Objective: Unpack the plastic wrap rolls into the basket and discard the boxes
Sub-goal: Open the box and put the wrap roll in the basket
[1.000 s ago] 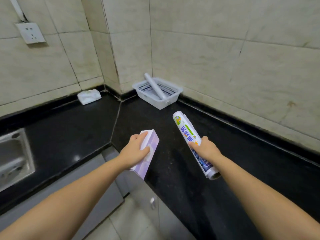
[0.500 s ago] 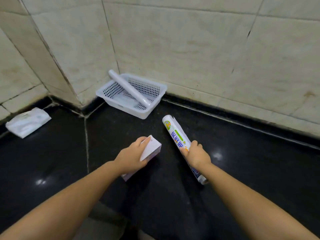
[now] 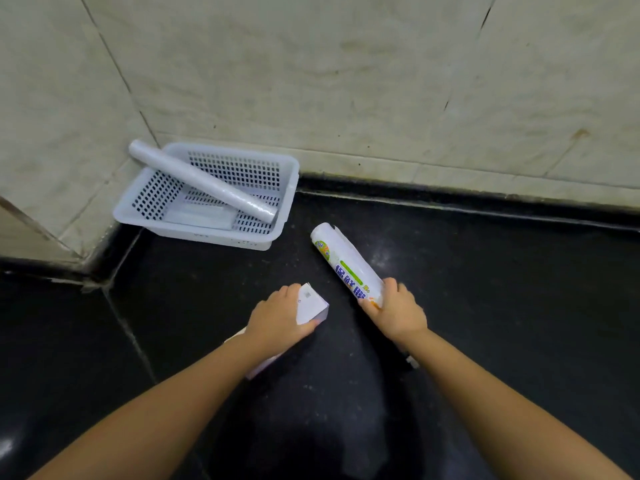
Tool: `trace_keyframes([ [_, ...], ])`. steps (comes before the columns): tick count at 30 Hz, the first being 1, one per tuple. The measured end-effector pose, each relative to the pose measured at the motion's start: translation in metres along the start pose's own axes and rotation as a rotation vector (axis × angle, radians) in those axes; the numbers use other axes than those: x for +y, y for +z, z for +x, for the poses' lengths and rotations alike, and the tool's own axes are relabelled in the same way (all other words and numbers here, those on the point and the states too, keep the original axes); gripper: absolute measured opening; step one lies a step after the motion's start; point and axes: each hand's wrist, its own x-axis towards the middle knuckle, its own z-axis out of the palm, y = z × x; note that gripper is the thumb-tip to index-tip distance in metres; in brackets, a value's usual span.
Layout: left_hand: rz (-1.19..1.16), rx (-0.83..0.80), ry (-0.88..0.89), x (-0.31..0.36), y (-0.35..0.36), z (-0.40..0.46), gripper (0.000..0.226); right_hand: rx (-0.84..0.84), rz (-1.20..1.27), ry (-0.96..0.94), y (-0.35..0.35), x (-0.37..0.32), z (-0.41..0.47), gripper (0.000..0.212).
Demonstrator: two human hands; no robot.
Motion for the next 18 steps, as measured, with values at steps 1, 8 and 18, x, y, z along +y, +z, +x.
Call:
trace_keyframes([
  [1,-0.040,0.010,0.012,0.001,-0.002,0.001,0.067,-0.013,0.006,-0.002,-0.004,-0.001,0.001,0.065],
  [8,-0.132,0.234,0.227,0.014,-0.038,-0.007,0.067,0.029,0.224,-0.305,-0.047,-0.032,-0.011,0.066],
  [18,-0.072,0.354,0.380,0.030,-0.081,-0.025,0.054,-0.336,0.576,-0.446,-0.093,-0.063,-0.044,0.050],
])
